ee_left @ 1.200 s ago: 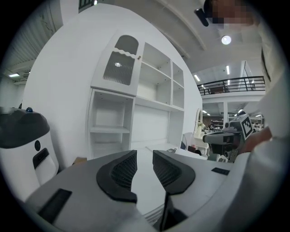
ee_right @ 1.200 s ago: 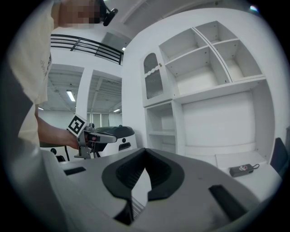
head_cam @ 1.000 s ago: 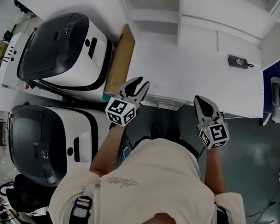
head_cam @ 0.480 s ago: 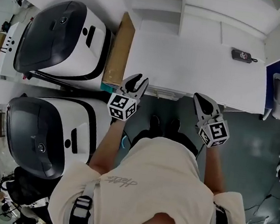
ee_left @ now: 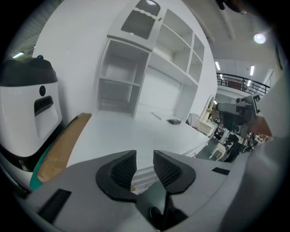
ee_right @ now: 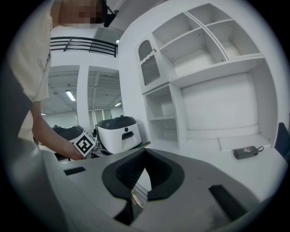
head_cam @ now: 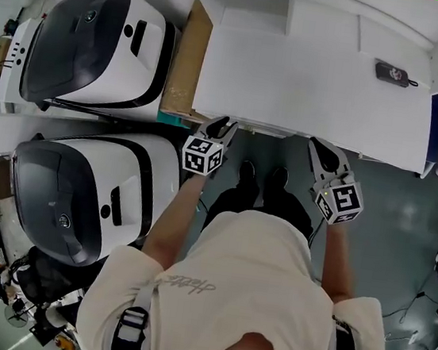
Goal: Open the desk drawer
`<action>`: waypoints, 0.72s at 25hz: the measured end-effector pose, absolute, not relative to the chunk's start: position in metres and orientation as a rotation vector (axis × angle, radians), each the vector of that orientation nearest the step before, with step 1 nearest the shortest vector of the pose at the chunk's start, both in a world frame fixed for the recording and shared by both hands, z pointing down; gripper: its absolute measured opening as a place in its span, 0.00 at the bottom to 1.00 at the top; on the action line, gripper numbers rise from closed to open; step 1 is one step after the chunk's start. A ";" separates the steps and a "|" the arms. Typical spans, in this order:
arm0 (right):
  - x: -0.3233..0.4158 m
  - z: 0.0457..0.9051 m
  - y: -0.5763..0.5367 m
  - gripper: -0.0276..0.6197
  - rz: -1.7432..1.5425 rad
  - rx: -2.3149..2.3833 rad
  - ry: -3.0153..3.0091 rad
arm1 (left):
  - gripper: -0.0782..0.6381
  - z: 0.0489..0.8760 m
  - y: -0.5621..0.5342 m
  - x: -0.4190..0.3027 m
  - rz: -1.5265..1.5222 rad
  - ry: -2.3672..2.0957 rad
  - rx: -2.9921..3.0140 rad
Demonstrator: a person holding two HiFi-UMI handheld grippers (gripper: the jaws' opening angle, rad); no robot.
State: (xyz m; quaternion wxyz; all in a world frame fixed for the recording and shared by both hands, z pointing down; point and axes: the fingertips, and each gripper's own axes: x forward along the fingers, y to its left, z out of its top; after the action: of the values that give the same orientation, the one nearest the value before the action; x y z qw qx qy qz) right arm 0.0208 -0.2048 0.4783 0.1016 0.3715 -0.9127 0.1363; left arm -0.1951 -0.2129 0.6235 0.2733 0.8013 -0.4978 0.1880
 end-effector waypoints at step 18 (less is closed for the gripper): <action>0.030 0.542 -0.244 0.05 0.319 0.998 -2.597 | 0.28 0.795 -0.198 -0.182 0.675 -1.191 1.790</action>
State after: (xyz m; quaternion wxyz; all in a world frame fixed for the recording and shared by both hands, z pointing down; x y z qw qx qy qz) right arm 0.0303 -0.2444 0.5416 0.1696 0.3512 -0.9139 0.1124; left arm -0.1823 -0.1982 0.7954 0.4296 0.7174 -0.4771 0.2704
